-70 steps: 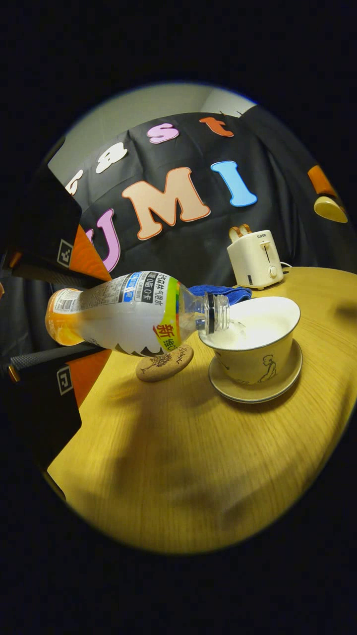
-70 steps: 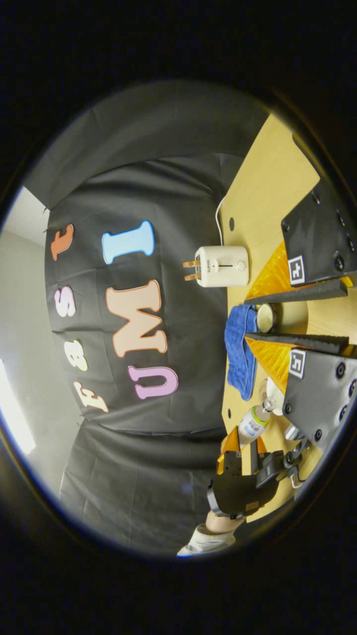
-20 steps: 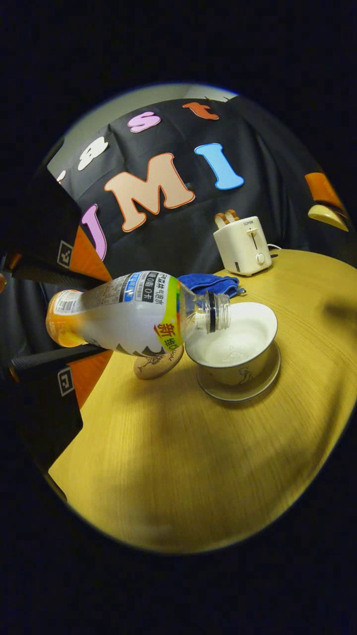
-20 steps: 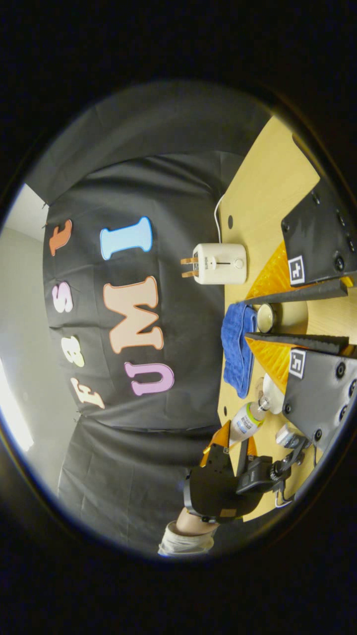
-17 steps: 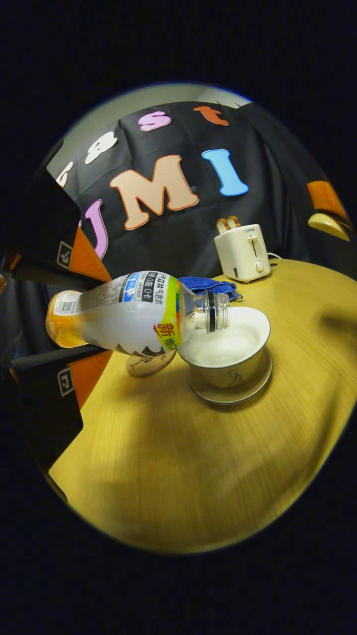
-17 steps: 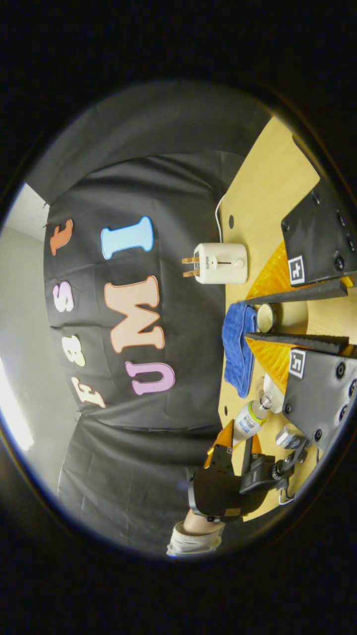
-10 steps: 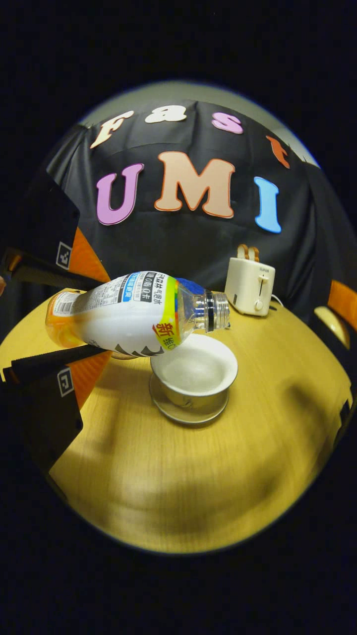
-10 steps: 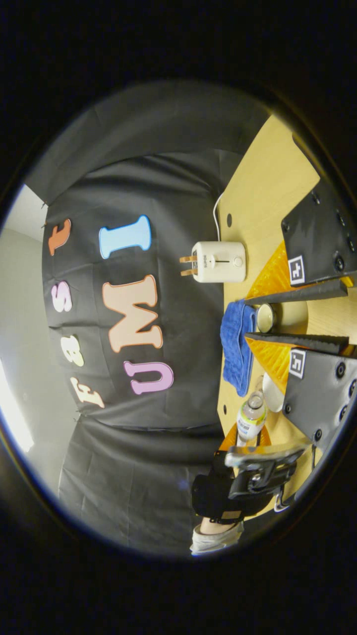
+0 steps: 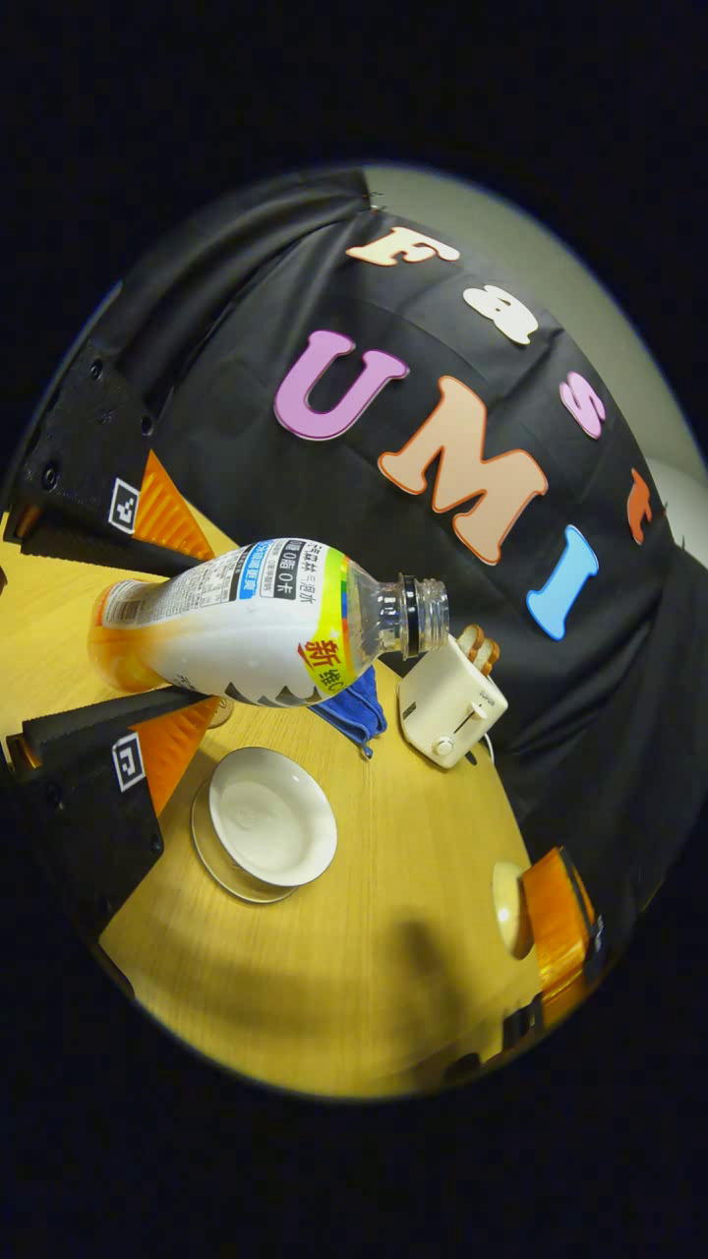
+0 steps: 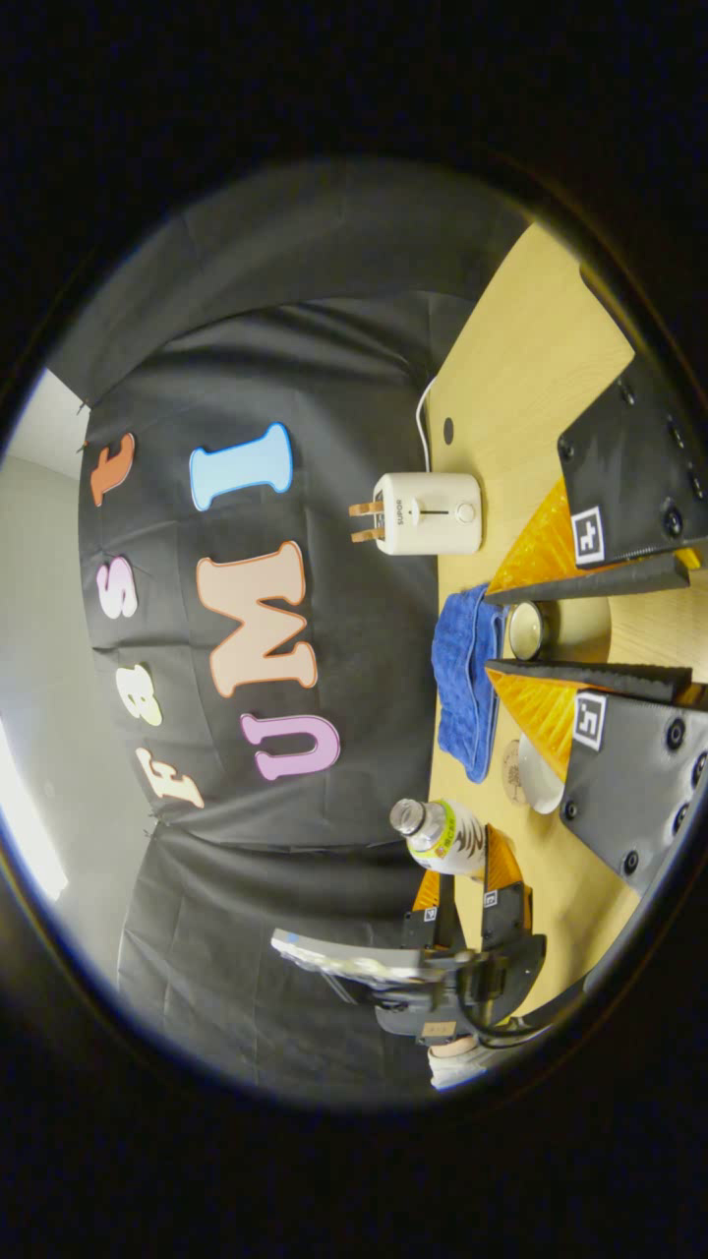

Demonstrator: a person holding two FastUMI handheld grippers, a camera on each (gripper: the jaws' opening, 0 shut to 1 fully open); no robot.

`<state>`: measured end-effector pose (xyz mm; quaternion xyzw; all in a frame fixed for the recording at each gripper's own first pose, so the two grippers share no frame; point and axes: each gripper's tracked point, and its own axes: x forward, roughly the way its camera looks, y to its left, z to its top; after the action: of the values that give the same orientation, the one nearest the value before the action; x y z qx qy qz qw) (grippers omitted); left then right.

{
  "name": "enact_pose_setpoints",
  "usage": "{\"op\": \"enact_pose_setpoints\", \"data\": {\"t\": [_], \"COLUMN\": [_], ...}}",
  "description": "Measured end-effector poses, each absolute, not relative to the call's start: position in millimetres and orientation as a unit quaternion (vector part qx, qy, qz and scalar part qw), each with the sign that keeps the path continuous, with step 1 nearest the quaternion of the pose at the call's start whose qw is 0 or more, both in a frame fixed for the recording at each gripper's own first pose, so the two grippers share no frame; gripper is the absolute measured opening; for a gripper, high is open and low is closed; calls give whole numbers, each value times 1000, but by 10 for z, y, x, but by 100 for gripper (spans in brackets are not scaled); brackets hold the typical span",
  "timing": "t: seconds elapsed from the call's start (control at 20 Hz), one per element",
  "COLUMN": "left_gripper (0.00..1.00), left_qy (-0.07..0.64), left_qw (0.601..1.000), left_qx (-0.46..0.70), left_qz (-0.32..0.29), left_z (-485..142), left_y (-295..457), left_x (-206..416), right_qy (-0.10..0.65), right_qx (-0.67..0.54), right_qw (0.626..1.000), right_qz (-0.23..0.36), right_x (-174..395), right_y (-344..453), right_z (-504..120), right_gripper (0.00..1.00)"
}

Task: Open the teacup lid with one hand, grasp the water bottle and pour water into the teacup with the other hand; after pouring, place the water bottle on the coaster and then close the teacup lid.

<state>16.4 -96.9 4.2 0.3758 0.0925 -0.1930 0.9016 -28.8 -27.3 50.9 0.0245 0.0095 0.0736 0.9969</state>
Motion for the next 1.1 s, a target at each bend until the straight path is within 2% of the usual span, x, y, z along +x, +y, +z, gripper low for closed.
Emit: {"op": "enact_pose_setpoints", "data": {"t": [0.2,0.45,0.65,1.1], "left_gripper": [58,58,58,58], "left_qy": [80,76,88,111], "left_qw": [939,968,973,974], "left_qx": [284,154,89,42], "left_qz": [-175,-182,-192,-195], "left_z": [145,155,45,-153], "left_y": [-961,-1038,-1124,-1170], "left_x": [189,207,171,96], "right_qy": [16,19,22,30], "right_qx": [32,32,33,29], "right_qw": [997,996,996,995], "right_qz": [74,77,76,86], "right_x": [-283,-256,-248,-227], "right_y": [-266,-246,-246,-115], "right_z": [472,440,413,333], "right_gripper": [32,33,34,32]}}
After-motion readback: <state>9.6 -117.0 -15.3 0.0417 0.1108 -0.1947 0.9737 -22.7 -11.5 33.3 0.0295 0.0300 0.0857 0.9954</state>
